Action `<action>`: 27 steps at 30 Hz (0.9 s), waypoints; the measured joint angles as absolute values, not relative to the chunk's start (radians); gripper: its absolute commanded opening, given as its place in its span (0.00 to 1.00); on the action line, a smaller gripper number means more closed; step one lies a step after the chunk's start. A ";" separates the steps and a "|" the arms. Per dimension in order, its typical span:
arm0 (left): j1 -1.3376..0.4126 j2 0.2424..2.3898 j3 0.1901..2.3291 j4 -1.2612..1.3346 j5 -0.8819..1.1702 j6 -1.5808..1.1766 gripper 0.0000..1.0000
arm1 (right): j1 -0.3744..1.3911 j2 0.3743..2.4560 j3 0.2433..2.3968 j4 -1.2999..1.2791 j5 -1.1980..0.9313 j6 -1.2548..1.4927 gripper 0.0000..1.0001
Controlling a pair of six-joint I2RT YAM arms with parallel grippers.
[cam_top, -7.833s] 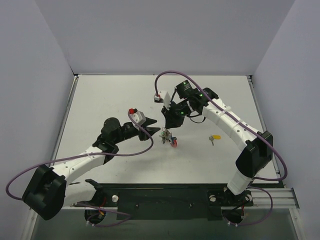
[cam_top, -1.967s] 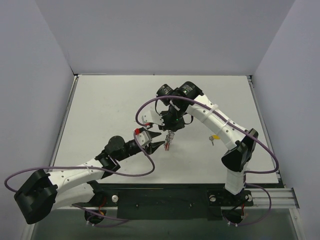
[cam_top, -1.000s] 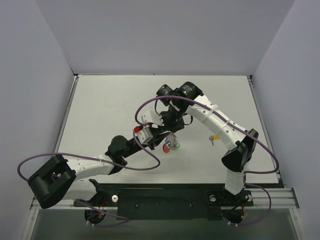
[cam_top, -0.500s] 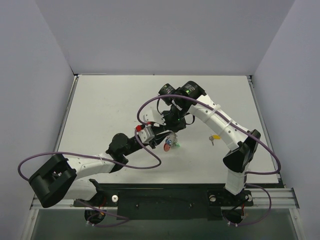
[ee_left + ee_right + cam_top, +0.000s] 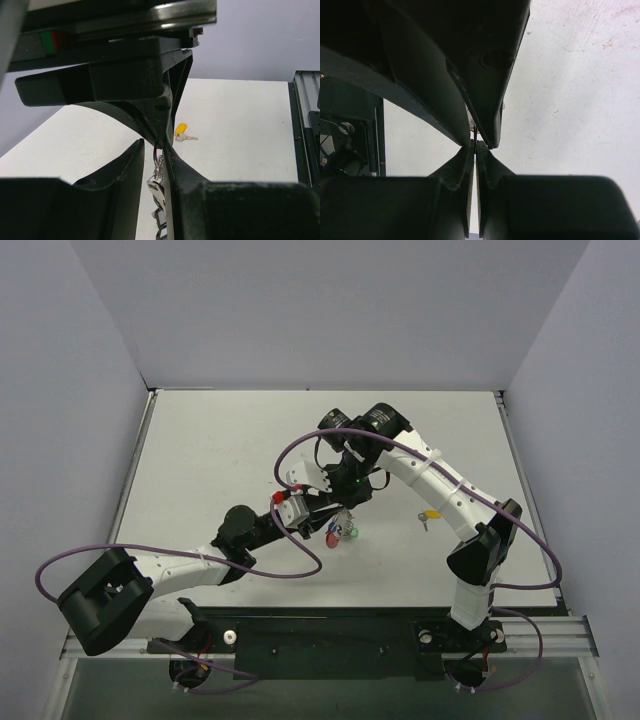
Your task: Put the keys on the keyring
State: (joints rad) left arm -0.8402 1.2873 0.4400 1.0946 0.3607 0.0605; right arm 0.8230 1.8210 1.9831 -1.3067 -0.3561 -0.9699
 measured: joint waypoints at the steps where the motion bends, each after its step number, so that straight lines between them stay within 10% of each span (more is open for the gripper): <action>1: -0.839 1.287 0.440 1.094 0.363 0.060 0.31 | 0.822 1.821 1.982 -1.306 -0.359 -0.970 0.00; 15: -0.834 1.286 0.441 1.048 0.387 0.066 0.24 | 0.812 1.821 1.972 -1.314 -0.372 -0.970 0.00; 20: -0.834 1.287 0.441 1.010 0.405 0.068 0.05 | 0.812 1.821 1.971 -1.313 -0.377 -0.969 0.00; 27: -0.832 1.287 0.445 1.005 0.421 0.061 0.11 | 0.811 1.813 1.959 -1.313 -0.382 -0.967 0.00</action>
State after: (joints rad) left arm -0.8322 1.2865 0.4450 1.0050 0.4206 0.0612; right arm 0.8112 1.8133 1.9591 -1.3128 -0.3820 -0.9668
